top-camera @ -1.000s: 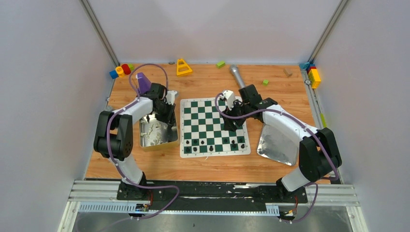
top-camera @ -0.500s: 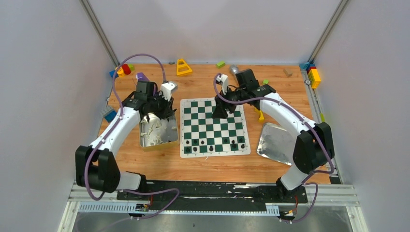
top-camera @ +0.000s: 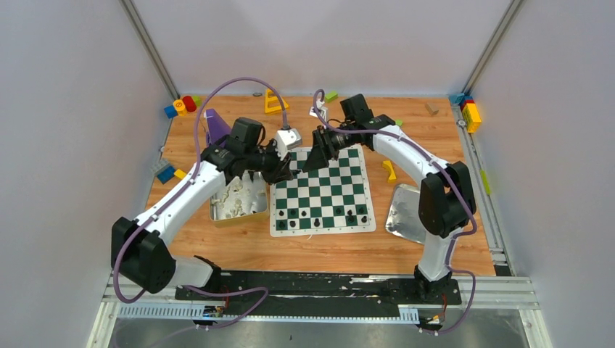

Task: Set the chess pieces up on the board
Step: Place the chess piece on the chessboard.

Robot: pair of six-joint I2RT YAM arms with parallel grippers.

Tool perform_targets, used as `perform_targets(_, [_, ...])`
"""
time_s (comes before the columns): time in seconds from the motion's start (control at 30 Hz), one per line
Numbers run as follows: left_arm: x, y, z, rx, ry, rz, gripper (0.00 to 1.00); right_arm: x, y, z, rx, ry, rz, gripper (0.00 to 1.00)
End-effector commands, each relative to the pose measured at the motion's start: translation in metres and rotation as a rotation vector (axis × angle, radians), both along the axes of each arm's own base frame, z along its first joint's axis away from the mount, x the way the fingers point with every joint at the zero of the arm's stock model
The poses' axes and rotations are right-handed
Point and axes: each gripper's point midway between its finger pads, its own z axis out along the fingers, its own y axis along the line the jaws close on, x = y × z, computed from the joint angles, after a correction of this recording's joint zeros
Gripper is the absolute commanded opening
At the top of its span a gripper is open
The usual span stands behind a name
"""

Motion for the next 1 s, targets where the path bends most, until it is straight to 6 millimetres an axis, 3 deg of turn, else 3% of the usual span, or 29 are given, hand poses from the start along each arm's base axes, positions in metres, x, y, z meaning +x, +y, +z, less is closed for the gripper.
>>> perform_targets(0.0, [-0.001, -0.018, 0.012, -0.020, -0.037, -0.061, 0.08, -0.008, 0.007, 0.020, 0.080, 0.042, 0.064, 0.66])
perform_targets(0.27, [0.002, -0.021, 0.011, -0.020, -0.037, -0.043, 0.08, -0.015, 0.012, 0.009, 0.085, 0.096, 0.095, 0.56])
perform_targets(0.5, [0.003, -0.021, 0.011, -0.023, -0.035, -0.033, 0.07, -0.021, 0.019, 0.001, 0.077, 0.117, 0.116, 0.54])
perform_targets(0.97, [-0.001, -0.021, 0.007, -0.028, -0.025, -0.037, 0.07, -0.020, 0.029, -0.001, 0.077, 0.118, 0.134, 0.42])
